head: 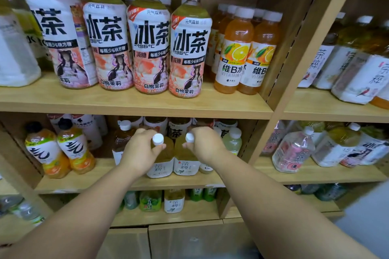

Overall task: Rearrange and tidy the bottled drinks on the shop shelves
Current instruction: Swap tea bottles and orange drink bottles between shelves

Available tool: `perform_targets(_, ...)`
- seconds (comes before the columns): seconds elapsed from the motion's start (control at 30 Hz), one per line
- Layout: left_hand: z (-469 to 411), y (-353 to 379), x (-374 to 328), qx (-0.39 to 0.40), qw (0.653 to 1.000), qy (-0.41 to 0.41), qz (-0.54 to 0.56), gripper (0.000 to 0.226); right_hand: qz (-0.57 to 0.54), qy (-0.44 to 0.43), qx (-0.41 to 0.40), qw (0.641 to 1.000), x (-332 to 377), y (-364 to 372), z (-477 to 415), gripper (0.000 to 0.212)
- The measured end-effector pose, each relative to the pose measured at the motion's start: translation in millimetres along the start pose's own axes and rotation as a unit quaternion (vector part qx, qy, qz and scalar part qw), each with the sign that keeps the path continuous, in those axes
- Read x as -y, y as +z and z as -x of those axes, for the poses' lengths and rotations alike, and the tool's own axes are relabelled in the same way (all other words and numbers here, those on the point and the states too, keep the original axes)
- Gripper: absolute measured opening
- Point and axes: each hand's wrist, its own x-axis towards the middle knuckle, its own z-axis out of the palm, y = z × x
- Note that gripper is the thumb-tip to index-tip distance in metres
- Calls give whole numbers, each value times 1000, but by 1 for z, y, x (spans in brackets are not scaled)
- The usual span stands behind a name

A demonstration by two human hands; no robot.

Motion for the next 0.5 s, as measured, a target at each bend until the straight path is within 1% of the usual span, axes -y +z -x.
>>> perform_targets(0.07, 9, -2, 3, -7, 999, 32, 17, 25, -5, -24, -15, 1000, -1, 1, 9, 37)
perform_targets(0.13, 19, -4, 5, -20, 999, 43, 24, 22, -15, -53, -27, 998, -4, 3, 20, 41)
perform_targets(0.23, 29, -14, 0, -43, 997, 52, 33, 20, -50, -80, -51, 994, -12, 0, 38, 36)
perform_targets(0.37, 38, -33, -25, -38, 995, 90, 26, 17, -83, -105, -72, 988, -20, -28, 62, 34)
perform_targets(0.5, 49, -57, -67, -23, 991, 122, 40, 12, -115, -145, -87, 979, -38, -67, 87, 32)
